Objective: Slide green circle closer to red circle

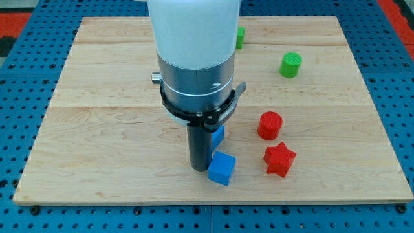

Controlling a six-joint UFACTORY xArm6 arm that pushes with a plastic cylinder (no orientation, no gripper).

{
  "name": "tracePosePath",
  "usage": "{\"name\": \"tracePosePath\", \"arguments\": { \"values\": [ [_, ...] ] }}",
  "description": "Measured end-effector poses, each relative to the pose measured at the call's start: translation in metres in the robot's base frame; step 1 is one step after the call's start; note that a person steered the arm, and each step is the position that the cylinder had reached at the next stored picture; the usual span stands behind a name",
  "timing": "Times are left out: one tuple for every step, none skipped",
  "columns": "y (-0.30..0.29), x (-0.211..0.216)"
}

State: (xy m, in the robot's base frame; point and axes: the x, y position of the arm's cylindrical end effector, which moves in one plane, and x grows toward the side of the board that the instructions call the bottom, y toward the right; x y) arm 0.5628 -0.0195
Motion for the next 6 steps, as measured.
{"name": "tracePosePath", "arguments": {
  "values": [
    [-0.077,0.033],
    [-0.074,0.055],
    [-0.018,0.056],
    [0.049,0.056],
    [0.11,0.056],
    [0.179,0.049]
  ]
}}
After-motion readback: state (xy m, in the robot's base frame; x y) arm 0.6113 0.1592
